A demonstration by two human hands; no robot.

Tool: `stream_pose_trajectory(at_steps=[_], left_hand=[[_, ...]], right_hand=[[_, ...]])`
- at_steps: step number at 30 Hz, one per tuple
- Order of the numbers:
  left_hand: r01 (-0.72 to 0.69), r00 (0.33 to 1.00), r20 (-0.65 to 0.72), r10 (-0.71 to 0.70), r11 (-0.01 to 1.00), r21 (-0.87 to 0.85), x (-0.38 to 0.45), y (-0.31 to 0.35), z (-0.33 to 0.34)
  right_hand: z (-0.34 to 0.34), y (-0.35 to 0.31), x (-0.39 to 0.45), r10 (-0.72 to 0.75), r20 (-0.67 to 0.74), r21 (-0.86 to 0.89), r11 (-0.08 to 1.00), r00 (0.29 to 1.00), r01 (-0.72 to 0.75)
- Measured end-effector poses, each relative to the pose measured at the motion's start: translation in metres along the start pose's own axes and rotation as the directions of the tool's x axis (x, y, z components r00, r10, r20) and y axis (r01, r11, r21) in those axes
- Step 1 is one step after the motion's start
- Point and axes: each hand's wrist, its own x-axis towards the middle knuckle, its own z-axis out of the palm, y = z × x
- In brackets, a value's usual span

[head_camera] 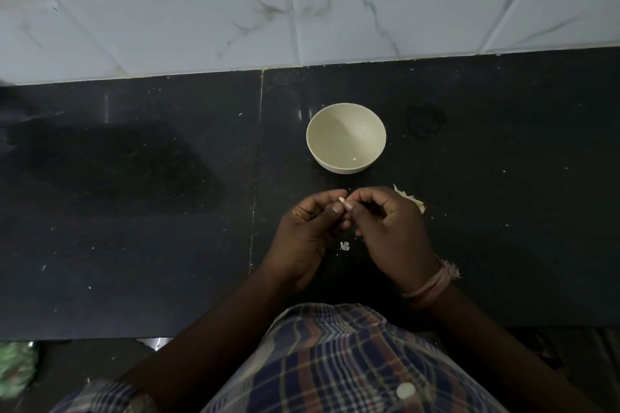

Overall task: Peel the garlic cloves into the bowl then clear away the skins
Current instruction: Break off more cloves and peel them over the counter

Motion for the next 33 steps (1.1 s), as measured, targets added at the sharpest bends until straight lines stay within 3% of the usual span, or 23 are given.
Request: stream_pose_trajectory(at_steps=[3, 6, 9, 13, 19, 27, 30, 33], left_hand=[[0.026, 0.999, -0.018, -0.027, 0.999, -0.047, 0.000, 0.000, 0.000], [0.052, 0.998, -0.031, -0.056, 0.993, -0.110, 0.000, -0.001, -0.001], [0.055, 0.997, -0.043, -0.062, 0.989, -0.140, 0.000, 0.000, -0.002], [0.053, 0.997, -0.046, -0.061, 0.986, -0.156, -0.002, 0.001, -0.001], [0.019, 0.994, -0.108, -0.034, 0.990, -0.137, -0.005, -0.001, -0.004], [0.004, 0.991, -0.130, -0.012, 0.998, -0.061, -0.007, -0.003, -0.004], [0.023, 0.988, -0.152, -0.025, 1.000, -0.016, -0.008, -0.005, -0.004], [0.057, 0.981, -0.187, -0.061, 0.998, -0.024, -0.005, -0.006, -0.006]], right_hand=[[0.000, -0.001, -0.001, 0.045, 0.038, 0.063, 0.997, 0.998, -0.047], [-0.001, -0.011, -0.003, 0.114, 0.056, 0.262, 0.957, 0.992, -0.125], [-0.002, -0.015, -0.006, 0.166, 0.002, 0.318, 0.935, 0.986, -0.158], [-0.004, -0.012, -0.006, 0.174, -0.078, 0.251, 0.956, 0.982, -0.149], [0.003, -0.004, -0.008, 0.098, -0.064, 0.085, 0.992, 0.993, -0.093], [0.005, -0.006, -0.013, -0.081, 0.011, 0.009, 0.997, 0.997, 0.081], [0.006, 0.000, -0.011, -0.075, -0.037, -0.011, 0.997, 0.996, 0.075], [0.006, 0.001, -0.008, 0.034, -0.067, 0.074, 0.997, 0.997, -0.029]])
